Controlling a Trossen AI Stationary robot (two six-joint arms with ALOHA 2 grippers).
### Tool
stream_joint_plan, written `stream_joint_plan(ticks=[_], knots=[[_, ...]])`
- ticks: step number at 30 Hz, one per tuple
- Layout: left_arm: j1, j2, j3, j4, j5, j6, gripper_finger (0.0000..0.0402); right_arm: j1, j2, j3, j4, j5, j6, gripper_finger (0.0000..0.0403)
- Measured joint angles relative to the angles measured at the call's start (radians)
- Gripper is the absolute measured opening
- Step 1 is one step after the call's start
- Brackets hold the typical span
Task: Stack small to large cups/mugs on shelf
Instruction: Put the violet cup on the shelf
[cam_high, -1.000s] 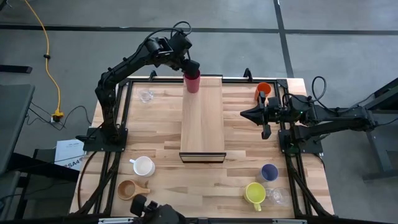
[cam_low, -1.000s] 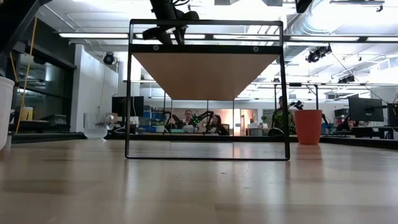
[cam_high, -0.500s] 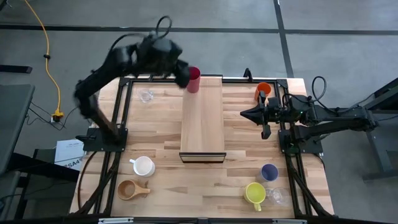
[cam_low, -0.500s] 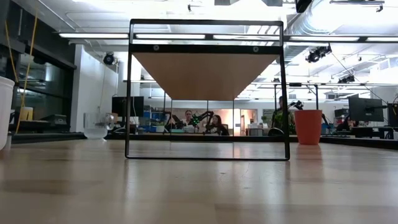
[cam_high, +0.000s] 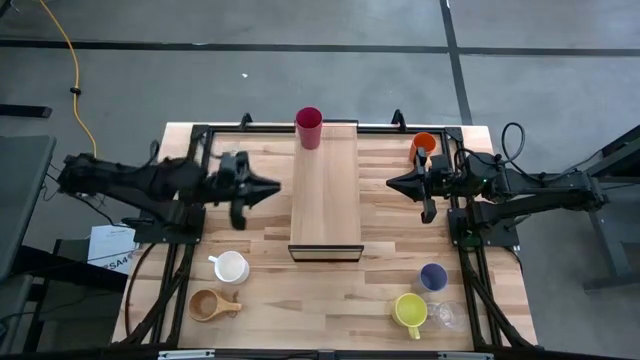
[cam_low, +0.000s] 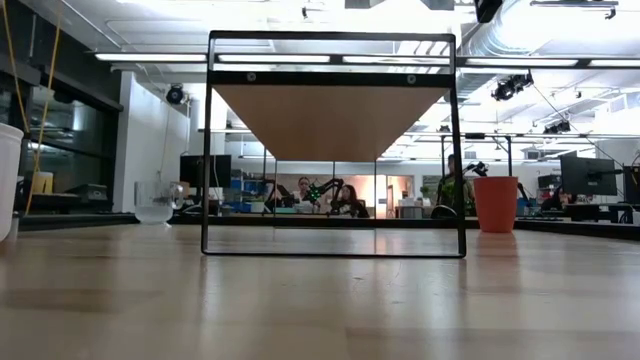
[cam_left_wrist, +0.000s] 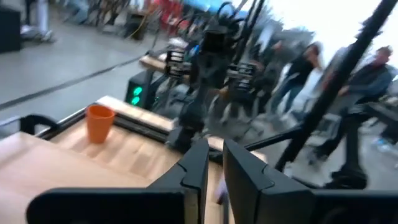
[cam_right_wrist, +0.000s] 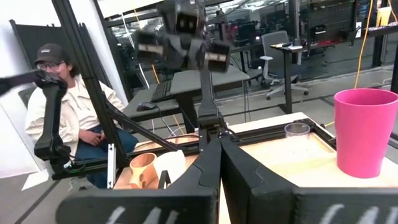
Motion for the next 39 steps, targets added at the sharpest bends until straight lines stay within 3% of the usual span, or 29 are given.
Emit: stream_joint_plan(ticks=[6,15,25,36,39], knots=[[-0.007,-0.227,-0.218,0.092,-0.024,0.013,0.0006,0.000,0.000,0.000,0.000,0.016,-0.003,0.0000],[-0.007,-0.412,-0.257,-0.013,-0.024,0.102,0.0003,0.000,0.000,0.000,0.000,0.017,-0.003,0.0000],[-0.007,-0.407,-0.257,-0.018,-0.090,0.090,0.0040,0.000,0.000,0.000,0.000,0.017,-0.003,0.0000],[-0.007,-0.395,-0.257,-0.017,-0.096,0.073,0.0067,0.000,0.000,0.000,-0.001,0.017,0.005,0.0000],[-0.007,-0.395,-0.257,-0.016,-0.096,0.074,0.0070,0.000,0.000,0.000,-0.007,0.017,0.096,0.0001]])
